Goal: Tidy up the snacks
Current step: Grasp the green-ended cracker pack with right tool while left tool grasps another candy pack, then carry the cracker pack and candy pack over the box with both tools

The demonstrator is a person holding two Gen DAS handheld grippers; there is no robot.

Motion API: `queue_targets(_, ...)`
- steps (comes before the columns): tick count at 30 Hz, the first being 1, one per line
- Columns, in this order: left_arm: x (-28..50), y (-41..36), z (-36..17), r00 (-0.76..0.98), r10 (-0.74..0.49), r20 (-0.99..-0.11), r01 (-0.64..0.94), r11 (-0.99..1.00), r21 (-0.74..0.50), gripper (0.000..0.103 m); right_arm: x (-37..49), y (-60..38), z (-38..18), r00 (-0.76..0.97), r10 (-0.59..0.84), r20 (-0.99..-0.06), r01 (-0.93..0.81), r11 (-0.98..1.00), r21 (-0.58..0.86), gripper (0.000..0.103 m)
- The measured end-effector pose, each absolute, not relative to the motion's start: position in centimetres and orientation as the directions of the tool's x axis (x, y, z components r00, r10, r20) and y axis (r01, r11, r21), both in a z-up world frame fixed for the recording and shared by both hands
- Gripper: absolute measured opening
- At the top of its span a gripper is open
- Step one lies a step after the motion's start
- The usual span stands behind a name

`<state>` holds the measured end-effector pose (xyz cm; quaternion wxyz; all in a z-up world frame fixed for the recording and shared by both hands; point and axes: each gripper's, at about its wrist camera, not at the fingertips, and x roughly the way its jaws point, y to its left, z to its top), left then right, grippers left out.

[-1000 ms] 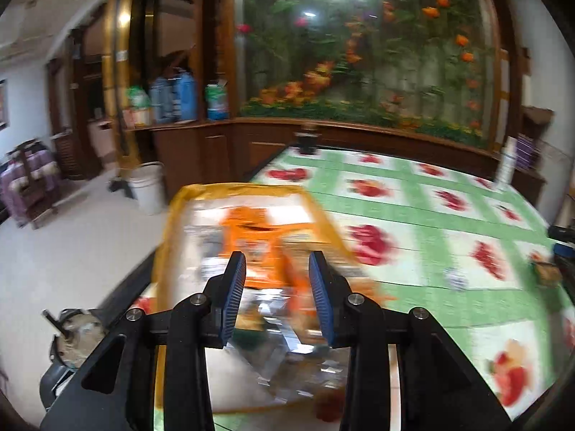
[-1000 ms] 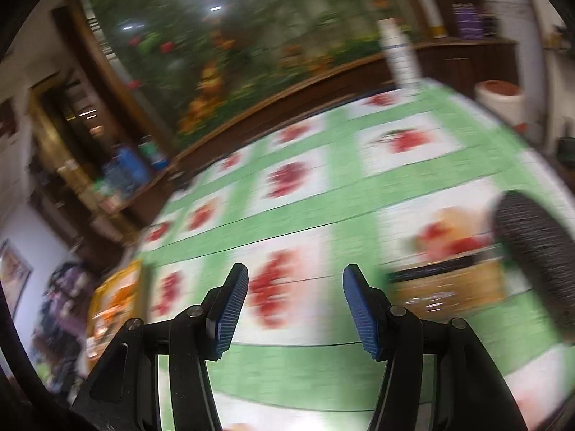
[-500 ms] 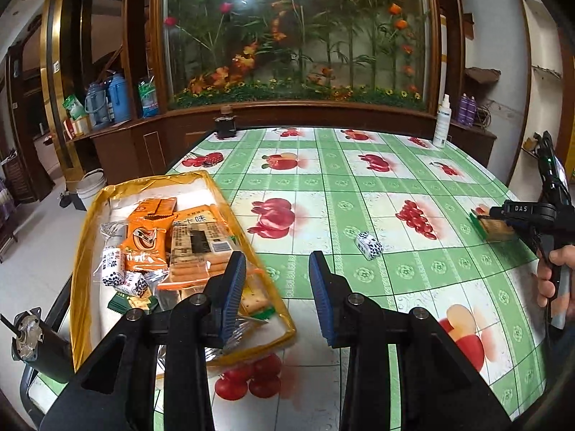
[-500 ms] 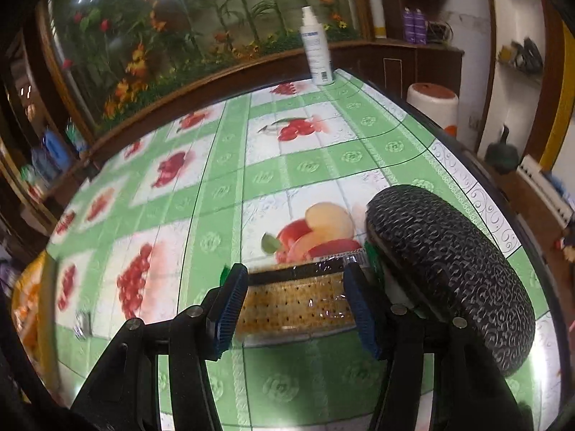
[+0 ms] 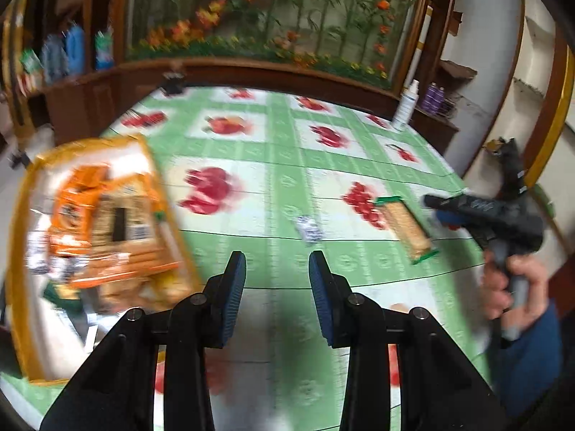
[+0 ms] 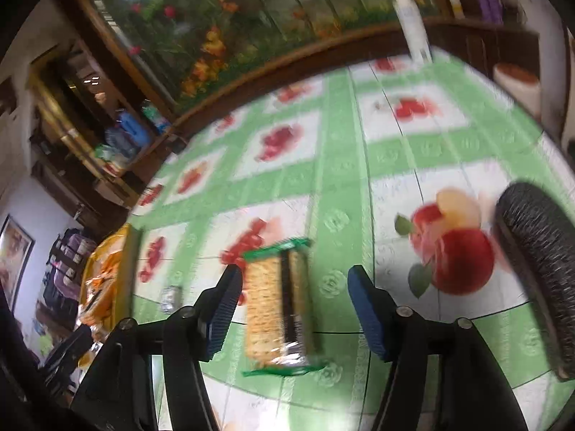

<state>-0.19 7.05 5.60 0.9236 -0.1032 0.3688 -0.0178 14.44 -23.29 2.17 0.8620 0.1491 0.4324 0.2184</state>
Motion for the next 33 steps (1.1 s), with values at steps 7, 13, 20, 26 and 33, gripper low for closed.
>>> queue_targets(7, 4.0, 4.9, 4.7, 0.659, -0.153, -0.737, -0.052, 0.967, -0.248, 0.059, 13.0, -18.8, 1.1, 0.519, 0.419, -0.745, -0.353, 0.899, 0.259, 0.064)
queue_targets(13, 7.2, 2.6, 2.8, 0.610, -0.109, -0.785, -0.075, 0.978, -0.194, 0.060, 11.8, -16.6, 0.3, 0.550, 0.287, -0.784, -0.366, 0.927, 0.083, 0.048)
queue_targets(20, 9.2, 1.4, 0.2, 0.590, 0.022, -0.807, -0.129, 0.989, -0.067, 0.028, 12.4, -18.1, 0.3, 0.520, 0.352, -0.779, -0.319, 0.925, 0.206, 0.048)
queue_targets(26, 8.2, 2.0, 0.1, 0.615, 0.020, -0.788, -0.121, 0.990, -0.069, 0.017, 11.8, -18.1, 1.1, 0.537, 0.370, -0.758, -0.324, 0.920, 0.219, 0.048)
queue_targets(33, 5.7, 2.6, 1.9, 0.679, 0.053, -0.732, -0.137, 0.989, -0.055, 0.017, 10.4, -17.1, 2.4, 0.565, 0.422, -0.709, -0.377, 0.896, 0.233, 0.048)
